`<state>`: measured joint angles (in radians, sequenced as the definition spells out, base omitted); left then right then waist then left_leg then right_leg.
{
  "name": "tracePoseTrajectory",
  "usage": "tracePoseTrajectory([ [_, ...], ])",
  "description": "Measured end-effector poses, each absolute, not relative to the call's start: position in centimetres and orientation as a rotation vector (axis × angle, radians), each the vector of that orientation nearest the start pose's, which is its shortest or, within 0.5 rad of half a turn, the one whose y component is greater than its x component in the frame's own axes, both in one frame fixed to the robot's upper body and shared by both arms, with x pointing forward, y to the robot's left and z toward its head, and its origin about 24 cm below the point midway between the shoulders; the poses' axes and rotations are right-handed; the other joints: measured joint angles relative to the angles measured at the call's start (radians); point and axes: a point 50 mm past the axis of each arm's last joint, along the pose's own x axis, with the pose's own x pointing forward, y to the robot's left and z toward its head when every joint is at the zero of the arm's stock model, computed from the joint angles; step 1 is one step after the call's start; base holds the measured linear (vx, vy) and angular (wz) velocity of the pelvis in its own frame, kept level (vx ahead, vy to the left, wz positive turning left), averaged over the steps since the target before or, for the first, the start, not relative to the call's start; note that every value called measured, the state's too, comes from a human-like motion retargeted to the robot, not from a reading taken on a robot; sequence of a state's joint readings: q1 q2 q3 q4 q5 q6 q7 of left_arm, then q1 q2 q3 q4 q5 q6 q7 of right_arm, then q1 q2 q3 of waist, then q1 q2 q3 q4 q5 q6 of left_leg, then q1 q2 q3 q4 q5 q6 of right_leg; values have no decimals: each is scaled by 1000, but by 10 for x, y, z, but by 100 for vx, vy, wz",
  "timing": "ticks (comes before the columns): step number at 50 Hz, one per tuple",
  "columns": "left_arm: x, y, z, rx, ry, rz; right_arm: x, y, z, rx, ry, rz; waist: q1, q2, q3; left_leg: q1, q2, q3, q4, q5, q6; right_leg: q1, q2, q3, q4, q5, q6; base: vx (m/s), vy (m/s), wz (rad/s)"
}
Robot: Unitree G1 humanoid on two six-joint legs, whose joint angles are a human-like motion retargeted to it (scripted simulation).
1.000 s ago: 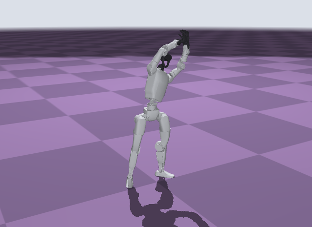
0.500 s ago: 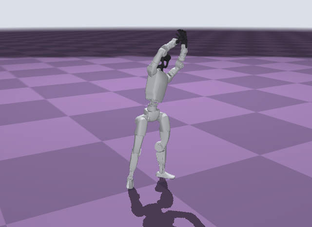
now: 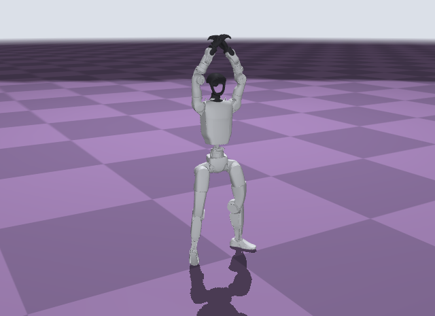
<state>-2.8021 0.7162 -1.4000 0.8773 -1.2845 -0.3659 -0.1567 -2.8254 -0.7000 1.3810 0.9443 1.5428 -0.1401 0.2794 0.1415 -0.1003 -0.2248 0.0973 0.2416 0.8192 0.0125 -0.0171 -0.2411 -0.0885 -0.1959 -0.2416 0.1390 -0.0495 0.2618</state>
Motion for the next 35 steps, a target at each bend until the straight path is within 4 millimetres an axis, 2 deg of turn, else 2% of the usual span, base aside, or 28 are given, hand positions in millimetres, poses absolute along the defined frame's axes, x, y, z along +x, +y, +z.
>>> tracePoseTrajectory([
  [6, 58, 21, 632, 694, -1684, -545, 76, -62, 646, -369, -1488, 675, -31, 134, 4, 13, 65, -21, -1, 7, -17, 20, 90, 20, -80, 35, 0, -1, -18, -42],
  [12, 49, 2, 628, 782, -1668, -578, 77, -81, 648, -315, -1508, 661, -84, 262, 4, 24, 89, -15, -18, 10, -18, 31, 131, 26, -117, 52, 0, 2, -8, -14],
  [23, 66, -22, 615, 859, -1571, -659, 105, -108, 641, -233, -1440, 673, -202, 441, 5, 35, 71, 7, -12, 8, -16, 37, 106, 32, -101, 31, 0, 6, 1, 0],
  [35, 84, -36, 603, 932, -1496, -704, 132, -123, 633, -153, -1373, 705, -267, 553, 3, 18, 36, -60, -1, 25, -21, 22, 65, 57, -93, 22, 0, 0, 0, 0],
])
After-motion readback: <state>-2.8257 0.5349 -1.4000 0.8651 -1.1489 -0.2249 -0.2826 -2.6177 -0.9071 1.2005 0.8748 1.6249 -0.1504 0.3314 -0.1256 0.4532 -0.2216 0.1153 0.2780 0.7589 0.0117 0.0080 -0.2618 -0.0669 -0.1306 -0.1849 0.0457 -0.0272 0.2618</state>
